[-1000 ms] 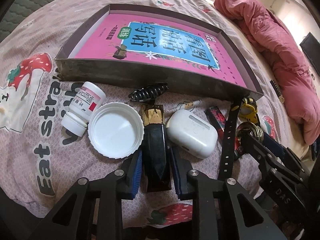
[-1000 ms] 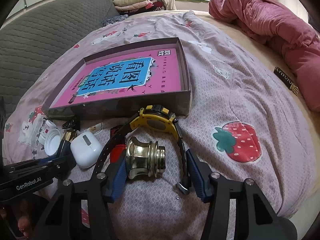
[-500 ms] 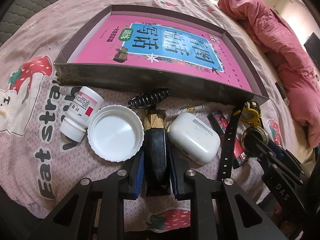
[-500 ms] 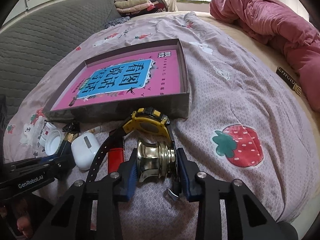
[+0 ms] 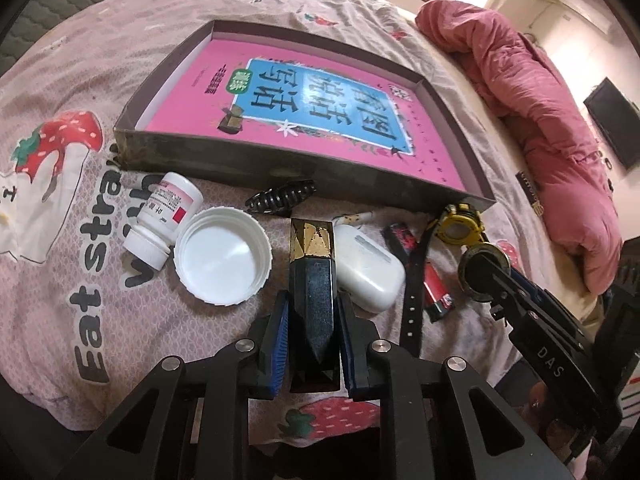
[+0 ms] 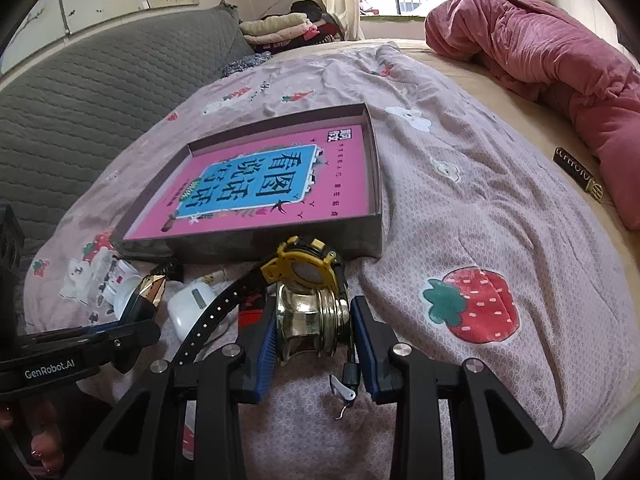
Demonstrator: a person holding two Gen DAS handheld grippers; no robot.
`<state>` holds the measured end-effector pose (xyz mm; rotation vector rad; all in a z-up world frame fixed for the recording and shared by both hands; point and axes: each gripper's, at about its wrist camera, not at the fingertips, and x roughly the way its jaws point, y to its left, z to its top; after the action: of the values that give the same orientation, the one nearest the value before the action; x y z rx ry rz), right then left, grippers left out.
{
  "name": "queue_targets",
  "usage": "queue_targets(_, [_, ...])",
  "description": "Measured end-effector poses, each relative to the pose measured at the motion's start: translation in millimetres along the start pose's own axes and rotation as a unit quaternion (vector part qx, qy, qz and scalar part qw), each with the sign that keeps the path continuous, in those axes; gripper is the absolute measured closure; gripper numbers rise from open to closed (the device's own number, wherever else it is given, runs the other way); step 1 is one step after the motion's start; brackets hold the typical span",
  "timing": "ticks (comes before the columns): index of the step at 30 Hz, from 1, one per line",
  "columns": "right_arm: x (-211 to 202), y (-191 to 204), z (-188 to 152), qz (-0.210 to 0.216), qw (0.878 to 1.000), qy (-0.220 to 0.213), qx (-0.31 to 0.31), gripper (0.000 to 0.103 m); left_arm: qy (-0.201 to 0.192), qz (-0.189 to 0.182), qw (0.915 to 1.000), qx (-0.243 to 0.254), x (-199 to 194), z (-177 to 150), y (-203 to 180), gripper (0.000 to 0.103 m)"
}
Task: Organize rigid objects
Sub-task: 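Close left tool on the black tube while right tool closes on the brass cylinder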
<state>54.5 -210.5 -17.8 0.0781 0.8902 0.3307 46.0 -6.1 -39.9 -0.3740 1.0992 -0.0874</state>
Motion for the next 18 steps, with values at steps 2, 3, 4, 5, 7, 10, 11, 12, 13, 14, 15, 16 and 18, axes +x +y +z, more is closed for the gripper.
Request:
queue_targets(2, [-2.3, -0.4, -0.3, 0.002, 1.0, -0.002, 0.002, 0.068, -0.006, -0.003, 1.0, 0.002, -3.8, 0.2, -1.4, 0.081])
queue_targets(3, [-3.4, -0.8, -0.5, 0.002, 1.0, -0.003, 0.002, 0.068, -0.009, -0.003, 0.9999, 0.005, -6.3, -0.8, -1.9, 0.081])
queue_targets(4, [-4.7, -1.2, -0.8, 0.004, 1.0, -0.004, 0.003, 0.068, -0.013, -0.002, 0.9999, 0.007, -8.3, -0.4, -3.1, 0.081])
queue_targets(5, [-5.8, -2.0, -0.8, 0.007, 1.0, -0.005, 0.005, 0.068, -0.016, -0.002, 0.9998, 0.01, -10.3, 0.4, -4.0, 0.081])
queue_targets(7, [-9.0, -3.3, -0.3, 0.012, 1.0, -0.011, 0.01, 0.068, -0.02, -0.004, 0.9997, 0.01, -13.5, 1.1, -4.7, 0.081])
queue_targets(10, [-11.3, -6.0, 1.3, 0.025, 0.999, -0.021, 0.018, 0.068, -0.027, -0.004, 0.9996, 0.012, -17.3, 2.5, -5.6, 0.081])
queue_targets(11, [-9.9, -6.6, 2.6, 0.025, 0.999, -0.022, 0.021, 0.067, -0.026, -0.006, 0.9996, 0.012, -17.3, 3.7, -5.2, 0.081])
queue_targets(12, [-8.5, -6.3, 3.5, 0.027, 0.999, -0.024, 0.021, 0.067, -0.025, -0.006, 0.9996, 0.012, -17.4, 3.7, -5.3, 0.081])
queue_targets(13, [-6.1, -5.9, 4.4, 0.033, 0.999, -0.022, 0.021, 0.067, -0.025, -0.006, 0.9996, 0.012, -17.1, 3.8, -5.1, 0.081])
queue_targets(14, [-4.8, -4.9, 4.2, 0.034, 0.999, -0.022, 0.02, 0.067, -0.025, -0.008, 0.9996, 0.011, -17.4, 3.4, -4.7, 0.081])
queue_targets(15, [-2.6, -3.3, 3.9, 0.038, 0.999, -0.019, 0.017, 0.067, -0.025, -0.008, 0.9996, 0.011, -17.5, 3.2, -4.6, 0.081])
queue_targets(16, [-0.5, -1.3, 3.8, 0.038, 0.999, -0.015, 0.013, 0.067, -0.025, -0.008, 0.9996, 0.011, -18.4, 1.7, -4.0, 0.081])
queue_targets(18, [2.6, 3.4, 3.1, 0.034, 0.999, -0.012, 0.001, 0.067, -0.025, -0.011, 0.9996, 0.011, -19.8, -0.1, -3.6, 0.081])
